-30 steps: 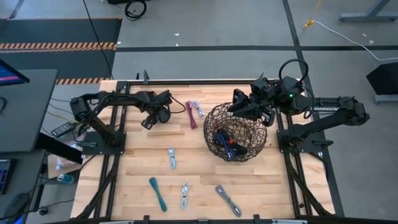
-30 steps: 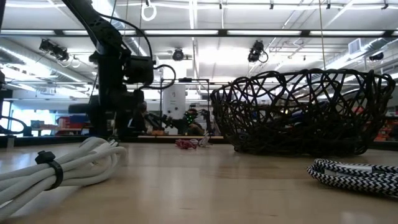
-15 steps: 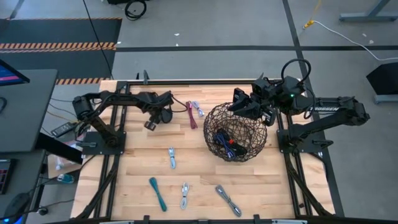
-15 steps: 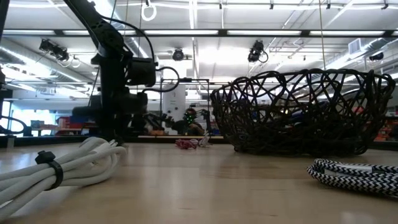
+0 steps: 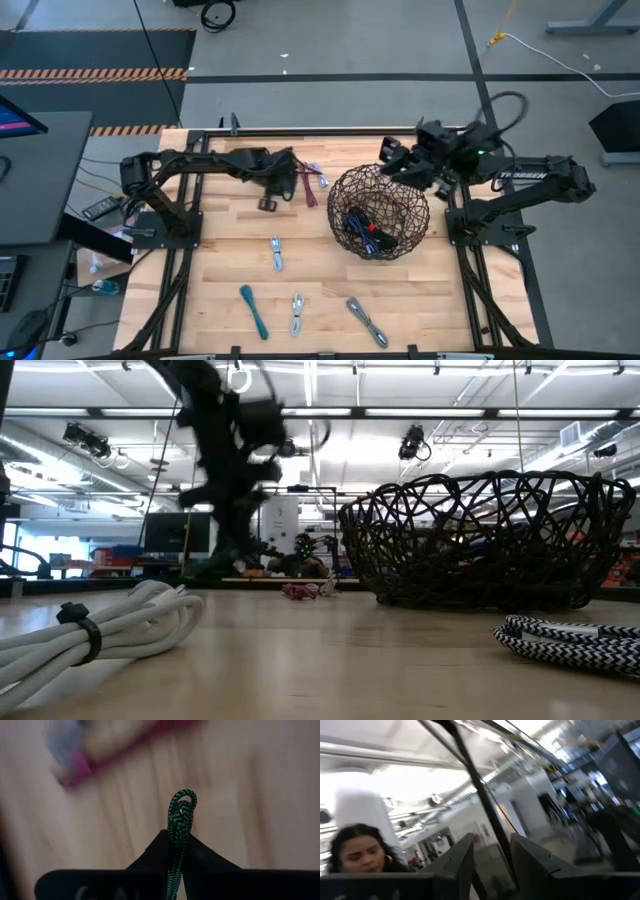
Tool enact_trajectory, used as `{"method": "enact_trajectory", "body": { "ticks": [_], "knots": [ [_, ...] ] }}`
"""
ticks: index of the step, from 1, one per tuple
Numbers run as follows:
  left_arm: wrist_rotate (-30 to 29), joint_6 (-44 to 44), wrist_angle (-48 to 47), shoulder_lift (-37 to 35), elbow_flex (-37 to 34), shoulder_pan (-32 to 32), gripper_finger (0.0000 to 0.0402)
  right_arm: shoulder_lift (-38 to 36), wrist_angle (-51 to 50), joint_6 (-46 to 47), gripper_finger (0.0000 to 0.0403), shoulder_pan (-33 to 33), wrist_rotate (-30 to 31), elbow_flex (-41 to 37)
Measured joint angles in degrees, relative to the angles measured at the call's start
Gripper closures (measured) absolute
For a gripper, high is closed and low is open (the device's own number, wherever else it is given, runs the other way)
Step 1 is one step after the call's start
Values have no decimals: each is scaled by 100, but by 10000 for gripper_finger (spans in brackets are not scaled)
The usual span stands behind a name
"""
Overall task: Pick and place USB-C Cables
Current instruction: Put the green charger cable into the black wire basket
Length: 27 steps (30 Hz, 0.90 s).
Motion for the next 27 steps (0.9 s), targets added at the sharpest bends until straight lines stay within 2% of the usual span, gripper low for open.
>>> {"method": "enact_trajectory", "body": {
  "ticks": [3, 10, 16, 19, 27],
  "knots": [
    [4, -6, -14, -8, 578, -377, 374, -166, 310, -2, 272, -135, -197, 1],
    [-150, -329, -1, -8, 1971, -1179, 374, -641, 313, 0, 277, -501, -466, 2],
    [-179, -336, 325, 167, 2845, -1557, 374, -756, 306, 0, 277, -603, -706, 4],
    [-169, -215, 494, 436, 3134, -1562, 374, -733, 272, 0, 277, -600, -818, 4],
    [336, 605, 371, 1686, 4160, -1598, 374, -693, 220, 52, 277, -600, -960, 4]
  ]
}}
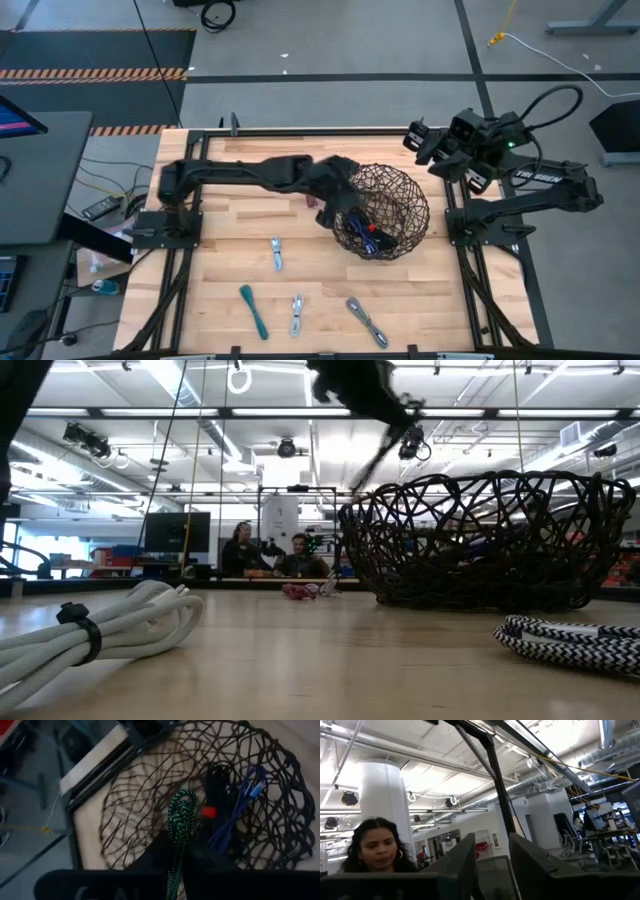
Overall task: Pick and place USB-C Cables
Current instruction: Put the green charger cable into the black wire basket
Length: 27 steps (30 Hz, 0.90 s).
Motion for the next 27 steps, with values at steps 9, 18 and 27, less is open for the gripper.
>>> {"method": "enact_trajectory", "body": {
  "ticks": [9, 18, 27],
  "knots": [
    [856, 164, -88, 1103, 667, -121, 374, -8, -34, 52, 277, 0, -4, 0],
    [1324, 217, -115, 1427, 733, -312, 374, -8, -42, 52, 277, 0, -107, 0],
    [1327, 198, -96, 1447, 733, -378, 375, -8, -39, 55, 277, 0, -151, 0]
  ]
}}
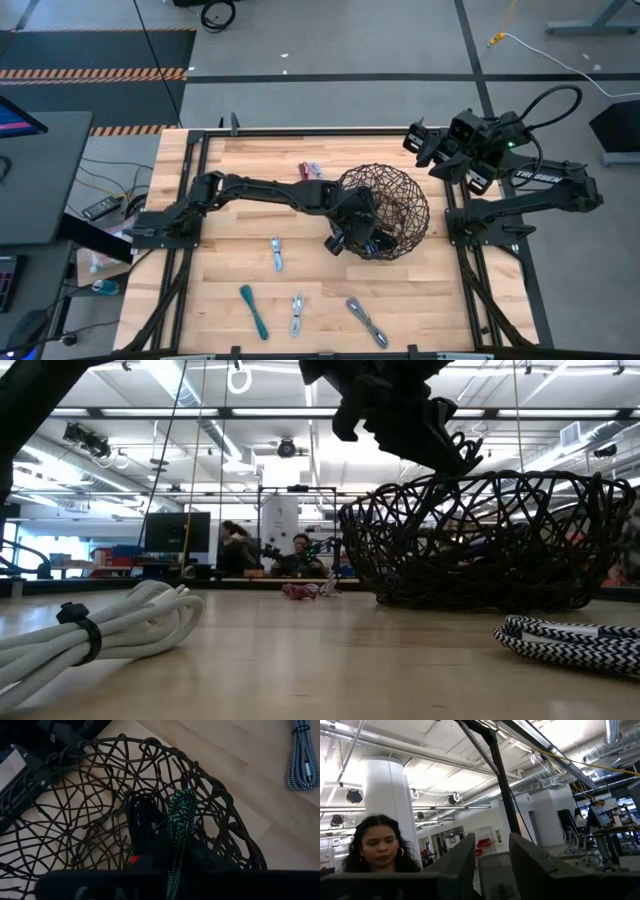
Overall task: Pick and place USB-C Cables
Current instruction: Put the green charger cable into the black wire basket, then put the pink charger cable into the black wire basket
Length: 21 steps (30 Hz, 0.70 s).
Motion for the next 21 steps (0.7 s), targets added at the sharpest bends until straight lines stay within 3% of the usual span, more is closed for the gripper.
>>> {"method": "enact_trajectory", "body": {
  "ticks": [3, 12, 18, 21],
  "knots": [
    [0, -1, 2, 0, 0, -2, 367, 0, 0, 0, 277, 0, -42, 0],
    [-229, -3, 451, 0, 0, -84, 249, 0, 0, 4, 277, 0, -151, -2],
    [-677, 2, 615, -18, -3, -154, 237, 0, 2, 272, 277, 0, -241, -2],
    [-1532, 1, 590, -132, -7, -200, 245, 0, 2, 299, 277, 0, -260, -2]
  ]
}}
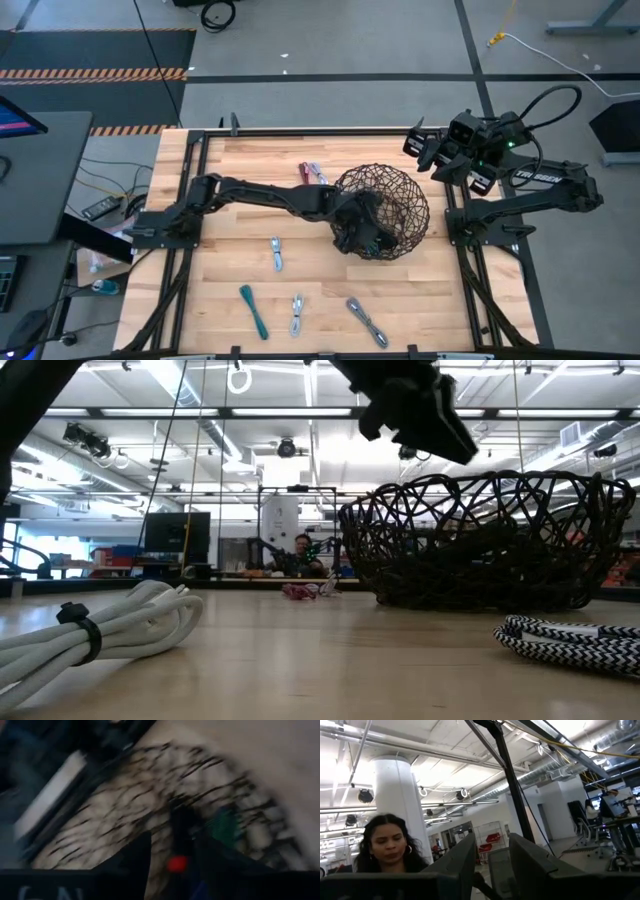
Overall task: Pick and place USB-C Cables
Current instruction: Put the pink charger cable into the black wire basket
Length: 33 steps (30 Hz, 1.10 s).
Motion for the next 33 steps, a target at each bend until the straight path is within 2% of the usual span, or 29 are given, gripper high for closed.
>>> {"method": "enact_trajectory", "body": {
  "ticks": [4, 7, 11, 13, 15, 18, 23, 29, 33],
  "knots": [
    [-1600, -122, -567, -303, 0, -20, 253, 0, 2, -4, 277, 0, -54, 0],
    [-2259, -915, -1435, -552, 0, 61, 253, 0, 11, -2, 277, 0, -103, 0],
    [-2103, -2842, -2629, -938, 7, 259, 253, 0, 16, -7, 277, 0, -189, 0],
    [-1668, -3755, -3174, -1039, 7, 413, 253, 0, 17, -9, 277, 0, -231, 0],
    [-1081, -4269, -3572, -1124, -1, 611, 253, 0, 15, -11, 277, 0, -296, -2],
    [-383, -3732, -3851, -1158, 2, 881, 253, -2, 21, -13, 277, -15, -417, -2],
    [-229, -2024, -4561, -1128, -2, 1128, 258, -2, 26, -4, 277, -26, -485, -2],
    [205, -1076, -4604, -1118, -155, 1611, 260, -2, 35, -2, 277, -26, -485, -2],
    [199, -681, -4487, -1113, -563, 1953, 260, -2, 37, -4, 277, -26, -478, -2]
  ]
}}
